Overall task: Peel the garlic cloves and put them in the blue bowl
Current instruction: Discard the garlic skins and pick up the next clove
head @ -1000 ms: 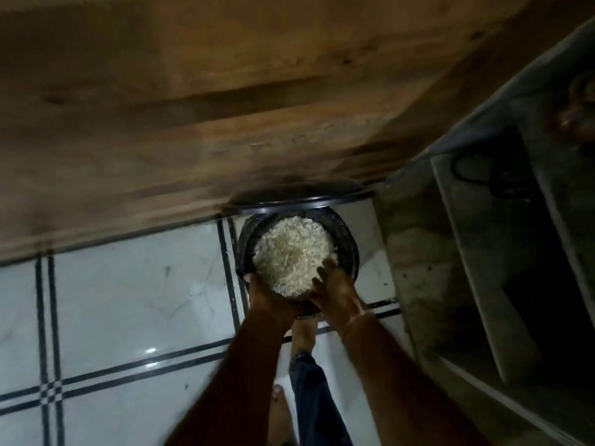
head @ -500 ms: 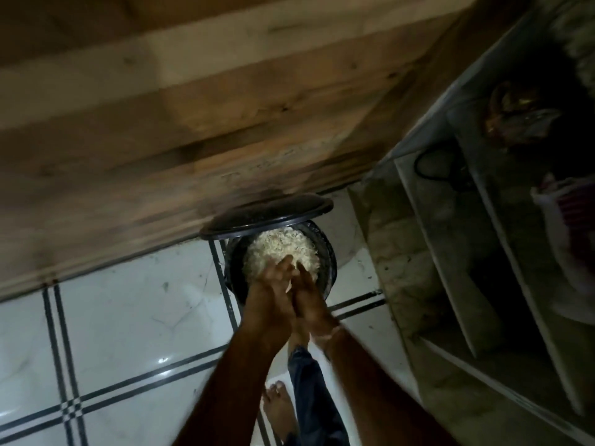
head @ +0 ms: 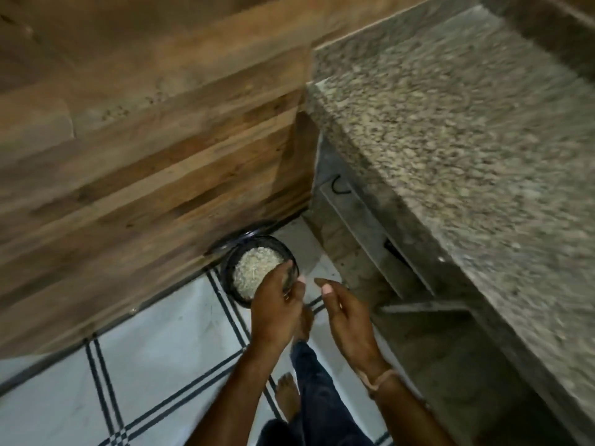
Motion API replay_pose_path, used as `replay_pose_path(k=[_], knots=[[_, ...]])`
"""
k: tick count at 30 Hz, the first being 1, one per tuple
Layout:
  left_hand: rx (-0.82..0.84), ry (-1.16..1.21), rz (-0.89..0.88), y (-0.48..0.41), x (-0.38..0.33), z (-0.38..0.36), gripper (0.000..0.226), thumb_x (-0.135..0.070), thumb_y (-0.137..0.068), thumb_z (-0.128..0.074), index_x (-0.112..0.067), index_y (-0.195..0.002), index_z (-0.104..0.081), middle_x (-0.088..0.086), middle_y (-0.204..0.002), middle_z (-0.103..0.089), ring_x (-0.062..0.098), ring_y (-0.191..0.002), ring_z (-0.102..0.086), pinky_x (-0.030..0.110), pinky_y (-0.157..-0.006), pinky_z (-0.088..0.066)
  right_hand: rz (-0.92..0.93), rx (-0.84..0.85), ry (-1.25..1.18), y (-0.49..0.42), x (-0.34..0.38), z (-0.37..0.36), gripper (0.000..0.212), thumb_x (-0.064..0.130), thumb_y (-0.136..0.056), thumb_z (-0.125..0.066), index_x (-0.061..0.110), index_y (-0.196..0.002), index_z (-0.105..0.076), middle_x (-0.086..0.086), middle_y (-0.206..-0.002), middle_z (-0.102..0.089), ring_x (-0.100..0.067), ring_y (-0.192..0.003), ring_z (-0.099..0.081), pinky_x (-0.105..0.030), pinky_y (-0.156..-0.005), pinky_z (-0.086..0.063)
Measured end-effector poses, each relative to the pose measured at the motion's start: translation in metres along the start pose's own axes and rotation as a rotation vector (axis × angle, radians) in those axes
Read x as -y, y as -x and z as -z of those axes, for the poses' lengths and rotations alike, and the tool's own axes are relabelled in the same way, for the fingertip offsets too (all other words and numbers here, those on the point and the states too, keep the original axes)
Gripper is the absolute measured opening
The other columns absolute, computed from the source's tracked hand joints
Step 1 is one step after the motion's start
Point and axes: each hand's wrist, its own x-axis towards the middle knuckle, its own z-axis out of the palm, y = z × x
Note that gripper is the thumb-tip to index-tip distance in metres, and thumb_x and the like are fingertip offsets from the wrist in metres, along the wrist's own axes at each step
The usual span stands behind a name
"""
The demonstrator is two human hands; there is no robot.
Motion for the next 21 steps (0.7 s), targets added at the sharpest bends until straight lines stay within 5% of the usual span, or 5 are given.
replay_pose_path(k=[4,9,15,21], knots=[[0.128,-0.139,-0.239,0.066,-0.056,-0.041,0.04,-0.036,-0.098,-0.067,-0.026,-0.137,-0.063,-0.005,-0.137,-0.064,0.013,-0.128,-0.056,0.038,-0.11,-0.046,0.157,-0.224,0.104,0.069,-0.002,0.085,0.032,0.046,-0.108,-0.05,0.027,-0.118,-0.074,0.017,-0.114,-0.073,-0.001,-0.108,-0.067,-0.022,-0.092,-0.053],[0.253,-0.222,-0.49,0.117,-0.111,-0.113,0.039,-0.035,-0.099,-0.067,-0.029,-0.137,-0.061,-0.01,-0.135,-0.058,0.007,-0.125,-0.051,0.029,-0.105,-0.043,0.219,-0.443,0.325,0.108,-0.021,0.186,0.032,0.047,-0.107,-0.043,0.031,-0.092,-0.067,0.012,-0.092,-0.065,-0.001,-0.086,-0.061,-0.033,-0.075,-0.053],[0.37,-0.325,-0.624,0.152,-0.149,-0.229,0.039,-0.029,-0.098,-0.07,-0.021,-0.135,-0.064,0.0,-0.139,-0.062,0.018,-0.13,-0.055,0.031,-0.108,-0.044,0.13,-0.657,0.368,0.138,-0.064,0.3,0.026,0.032,-0.108,-0.054,0.025,-0.127,-0.07,0.006,-0.127,-0.069,-0.011,-0.118,-0.061,-0.019,-0.097,-0.042],[0.428,-0.397,-0.626,0.183,-0.165,-0.341,0.041,-0.025,-0.091,-0.076,-0.022,-0.13,-0.067,0.0,-0.13,-0.066,0.02,-0.118,-0.063,0.04,-0.099,-0.053,0.061,-0.708,0.414,0.153,-0.112,0.409,0.027,0.03,-0.107,-0.059,0.02,-0.129,-0.07,0.001,-0.128,-0.069,-0.019,-0.118,-0.065,-0.034,-0.098,-0.052]])
